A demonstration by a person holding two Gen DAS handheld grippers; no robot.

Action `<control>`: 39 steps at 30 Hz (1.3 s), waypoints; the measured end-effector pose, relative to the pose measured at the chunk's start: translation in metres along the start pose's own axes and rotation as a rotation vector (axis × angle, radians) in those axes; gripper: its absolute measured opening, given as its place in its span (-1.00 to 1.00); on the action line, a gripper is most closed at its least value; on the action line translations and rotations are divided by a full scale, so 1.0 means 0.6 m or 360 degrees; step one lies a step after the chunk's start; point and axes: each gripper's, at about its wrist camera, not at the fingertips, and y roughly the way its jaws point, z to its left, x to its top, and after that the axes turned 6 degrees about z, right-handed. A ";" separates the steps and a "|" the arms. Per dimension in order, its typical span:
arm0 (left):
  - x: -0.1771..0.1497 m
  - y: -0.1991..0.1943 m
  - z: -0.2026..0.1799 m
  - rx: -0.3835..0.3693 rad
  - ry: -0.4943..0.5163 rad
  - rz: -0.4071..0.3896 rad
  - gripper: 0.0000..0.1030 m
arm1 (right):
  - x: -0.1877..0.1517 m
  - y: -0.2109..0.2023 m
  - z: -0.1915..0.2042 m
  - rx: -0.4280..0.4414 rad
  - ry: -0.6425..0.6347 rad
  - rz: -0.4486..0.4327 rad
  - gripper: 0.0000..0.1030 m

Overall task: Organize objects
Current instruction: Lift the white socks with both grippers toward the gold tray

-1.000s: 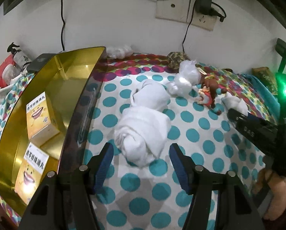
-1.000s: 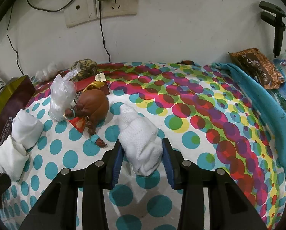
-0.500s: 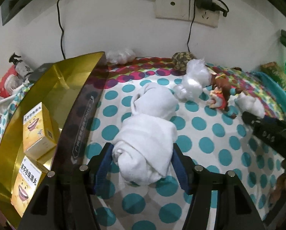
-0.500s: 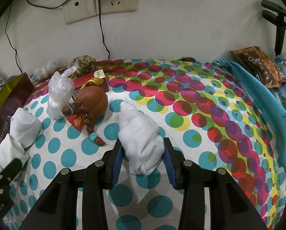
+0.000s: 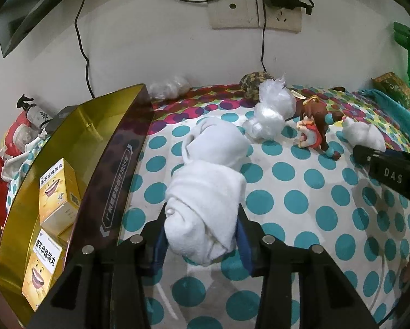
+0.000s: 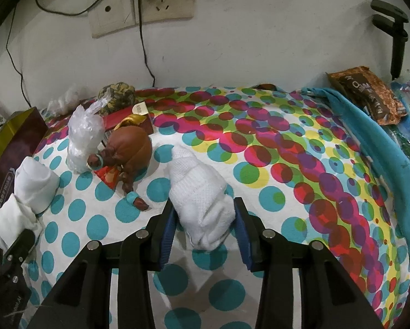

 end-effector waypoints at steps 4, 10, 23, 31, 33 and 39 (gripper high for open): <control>0.000 -0.003 0.000 0.0006 -0.0011 -0.0013 -0.17 | 0.000 -0.008 -0.010 -0.0006 0.0051 -0.0041 -0.26; -0.001 -0.010 0.008 0.0037 -0.0054 -0.0047 -0.17 | 0.001 -0.013 -0.009 -0.0026 0.0049 -0.0059 -0.26; -0.006 -0.032 0.014 0.0083 -0.0088 -0.0159 -0.17 | -0.001 -0.015 -0.006 -0.0057 0.0048 -0.0072 -0.26; -0.008 -0.038 0.013 0.0073 -0.0087 -0.0193 -0.17 | -0.004 -0.016 -0.007 -0.0075 0.0055 -0.0085 -0.26; -0.008 -0.040 0.015 0.0067 -0.0094 -0.0204 -0.17 | -0.004 -0.017 -0.008 -0.0073 0.0054 -0.0092 -0.26; -0.011 -0.050 0.018 0.0071 -0.0119 -0.0247 -0.17 | -0.004 -0.020 -0.009 -0.0061 0.0057 -0.0109 -0.26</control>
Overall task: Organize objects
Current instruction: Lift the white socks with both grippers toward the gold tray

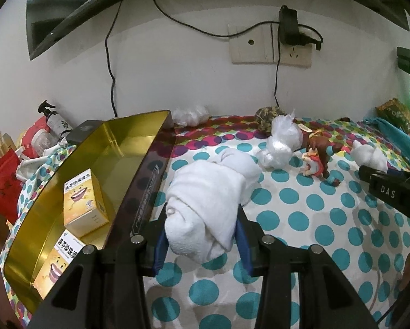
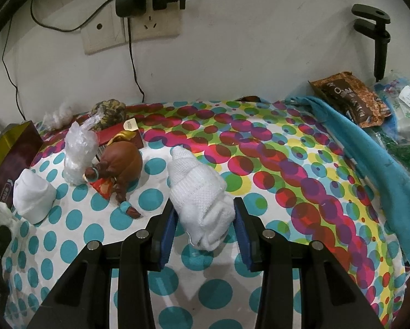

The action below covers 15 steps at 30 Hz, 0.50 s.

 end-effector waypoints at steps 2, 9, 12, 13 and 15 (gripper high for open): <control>0.000 -0.003 0.001 -0.0001 -0.0004 -0.0017 -0.17 | 0.000 -0.001 0.001 -0.0011 -0.0005 -0.0005 -0.26; 0.000 -0.027 0.010 -0.0017 -0.0025 -0.0066 -0.17 | -0.001 -0.006 0.006 -0.0022 -0.0030 -0.0039 -0.26; 0.011 -0.048 0.020 -0.0040 -0.0019 -0.0087 -0.17 | -0.002 -0.006 0.007 -0.0029 -0.0028 -0.0042 -0.26; 0.016 -0.059 0.024 -0.0037 -0.0007 -0.0113 -0.17 | -0.002 -0.006 0.007 -0.0031 -0.0028 -0.0045 -0.26; 0.028 -0.081 0.035 -0.0036 0.0020 -0.0167 -0.17 | -0.002 -0.005 0.008 -0.0033 -0.0030 -0.0040 -0.26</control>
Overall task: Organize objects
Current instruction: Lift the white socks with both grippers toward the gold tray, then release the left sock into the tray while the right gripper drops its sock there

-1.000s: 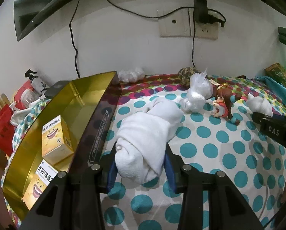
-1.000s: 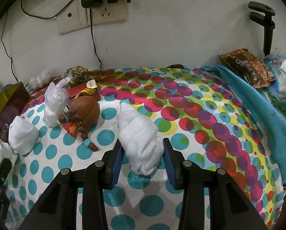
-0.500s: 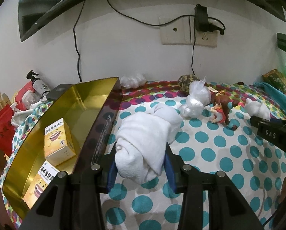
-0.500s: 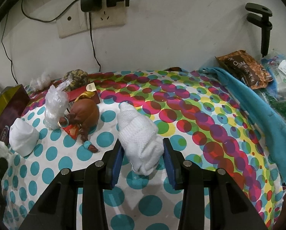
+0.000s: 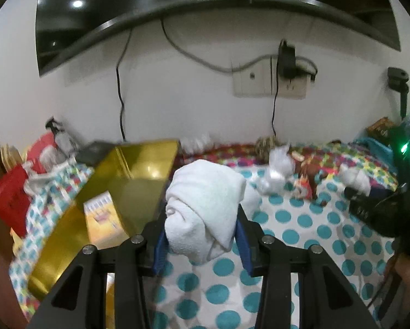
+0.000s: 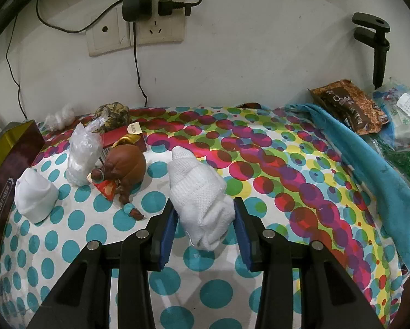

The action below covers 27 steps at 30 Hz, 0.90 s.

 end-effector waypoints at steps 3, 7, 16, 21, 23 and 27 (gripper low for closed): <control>0.017 -0.018 0.026 -0.0006 0.0010 -0.0022 -0.17 | -0.001 -0.001 0.000 -0.0003 0.0000 0.0003 -0.26; 0.027 -0.022 0.080 0.0034 -0.0021 -0.0004 -0.17 | -0.001 0.000 0.001 -0.0008 0.0001 0.0002 -0.26; 0.002 0.035 0.203 0.0102 -0.0227 0.0240 -0.17 | -0.001 0.002 0.000 -0.0009 0.0008 0.0008 -0.26; -0.011 0.048 0.228 0.0121 -0.0222 0.0276 -0.17 | -0.001 0.003 -0.002 -0.0009 0.0006 0.0012 -0.26; -0.015 0.053 0.229 0.0116 -0.0212 0.0290 -0.17 | 0.000 0.002 -0.001 -0.0013 0.0010 0.0011 -0.25; -0.021 0.053 0.230 0.0110 -0.0192 0.0284 -0.07 | 0.000 0.005 -0.001 -0.0016 0.0011 0.0019 -0.25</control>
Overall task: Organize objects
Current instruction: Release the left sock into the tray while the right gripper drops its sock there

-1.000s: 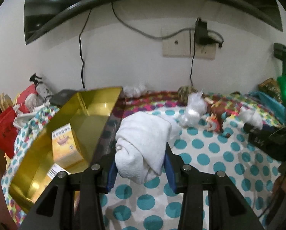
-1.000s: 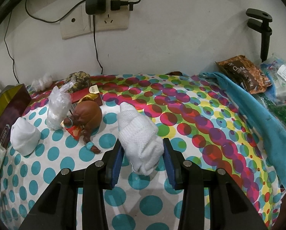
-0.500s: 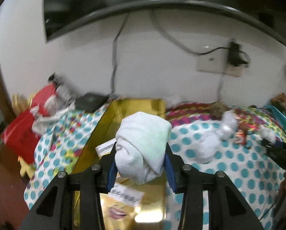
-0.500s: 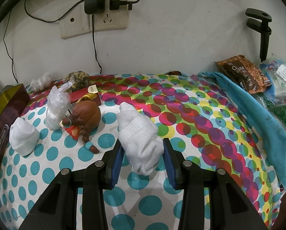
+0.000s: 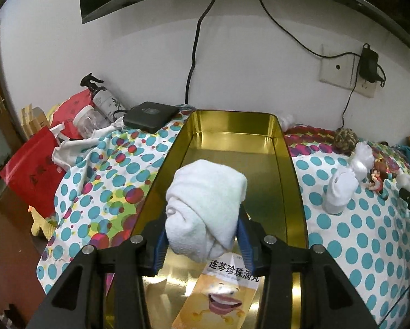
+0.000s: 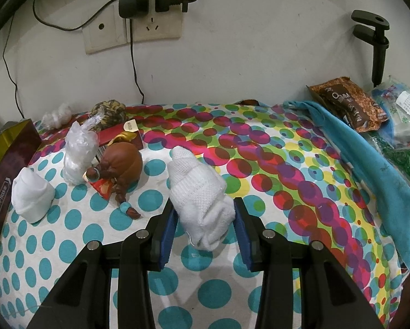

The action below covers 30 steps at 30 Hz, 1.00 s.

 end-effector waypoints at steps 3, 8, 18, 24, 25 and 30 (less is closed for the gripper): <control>-0.002 -0.008 -0.002 0.0002 0.0037 -0.0037 0.26 | 0.000 0.000 0.000 -0.0004 -0.0001 -0.0003 -0.25; -0.010 -0.024 -0.005 0.0062 0.0093 -0.0114 0.41 | -0.001 0.001 -0.002 -0.0006 -0.0001 0.0001 -0.25; -0.061 -0.065 0.023 0.0027 -0.0010 -0.0115 0.41 | -0.006 -0.018 -0.003 -0.0016 0.0004 -0.0095 -0.25; -0.105 -0.106 0.039 0.0073 -0.0005 -0.0166 0.41 | -0.013 -0.041 -0.003 -0.0001 0.0007 -0.0217 -0.26; -0.111 -0.113 0.043 0.0059 0.0005 -0.0166 0.41 | -0.013 -0.044 -0.001 0.0014 -0.0010 -0.0232 -0.26; -0.122 -0.132 0.075 0.0038 -0.0067 -0.0157 0.41 | -0.010 -0.057 0.014 0.0142 0.0056 -0.0217 -0.27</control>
